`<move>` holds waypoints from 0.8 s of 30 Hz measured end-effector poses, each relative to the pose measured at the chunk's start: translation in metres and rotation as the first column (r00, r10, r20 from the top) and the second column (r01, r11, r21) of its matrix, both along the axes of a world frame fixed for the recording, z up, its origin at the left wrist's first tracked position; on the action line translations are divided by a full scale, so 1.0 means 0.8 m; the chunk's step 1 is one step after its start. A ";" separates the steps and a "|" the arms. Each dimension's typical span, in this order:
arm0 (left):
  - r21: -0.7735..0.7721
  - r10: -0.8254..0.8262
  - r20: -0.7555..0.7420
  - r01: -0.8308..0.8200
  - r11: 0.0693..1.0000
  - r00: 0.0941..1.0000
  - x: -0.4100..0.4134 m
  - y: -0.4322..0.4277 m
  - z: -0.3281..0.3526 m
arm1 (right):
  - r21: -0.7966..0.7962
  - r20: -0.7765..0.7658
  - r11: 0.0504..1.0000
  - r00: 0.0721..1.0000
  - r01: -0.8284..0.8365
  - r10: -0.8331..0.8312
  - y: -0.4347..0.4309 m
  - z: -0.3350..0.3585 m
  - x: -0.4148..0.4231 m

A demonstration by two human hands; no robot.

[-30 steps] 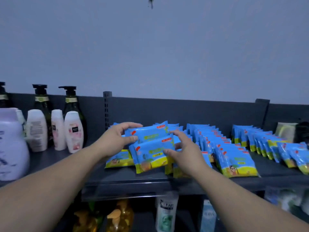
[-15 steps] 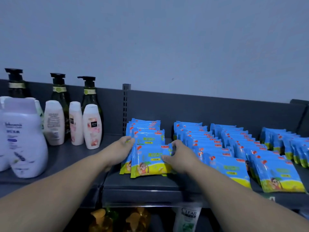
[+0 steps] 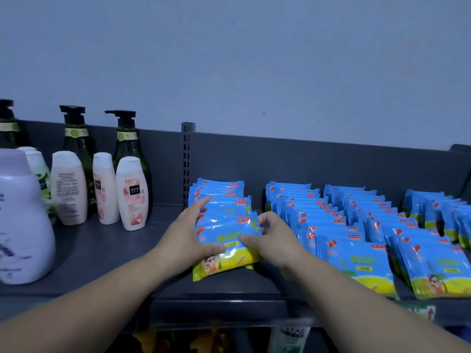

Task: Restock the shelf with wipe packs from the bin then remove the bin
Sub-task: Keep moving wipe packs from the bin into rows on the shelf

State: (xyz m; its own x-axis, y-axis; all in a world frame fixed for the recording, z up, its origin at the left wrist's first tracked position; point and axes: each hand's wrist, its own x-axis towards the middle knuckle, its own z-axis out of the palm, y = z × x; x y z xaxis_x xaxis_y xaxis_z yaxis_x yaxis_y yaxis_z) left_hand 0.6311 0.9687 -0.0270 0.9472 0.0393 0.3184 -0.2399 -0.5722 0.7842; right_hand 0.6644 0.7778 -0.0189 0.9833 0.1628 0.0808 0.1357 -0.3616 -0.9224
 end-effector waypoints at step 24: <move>0.682 0.181 0.059 -0.172 0.710 0.982 0.030 -0.021 -0.002 | -0.524 0.066 0.851 0.998 0.035 -0.001 0.007 0.016 0.005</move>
State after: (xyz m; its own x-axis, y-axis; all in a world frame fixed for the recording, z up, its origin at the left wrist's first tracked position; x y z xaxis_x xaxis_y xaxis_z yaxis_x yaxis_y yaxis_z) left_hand 0.6549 0.9523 -0.0286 0.9489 -0.0174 0.3150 -0.0734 -0.9833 0.1666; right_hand 0.6683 0.7831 -0.0064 0.9824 0.1804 0.0487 0.1744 -0.7922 -0.5848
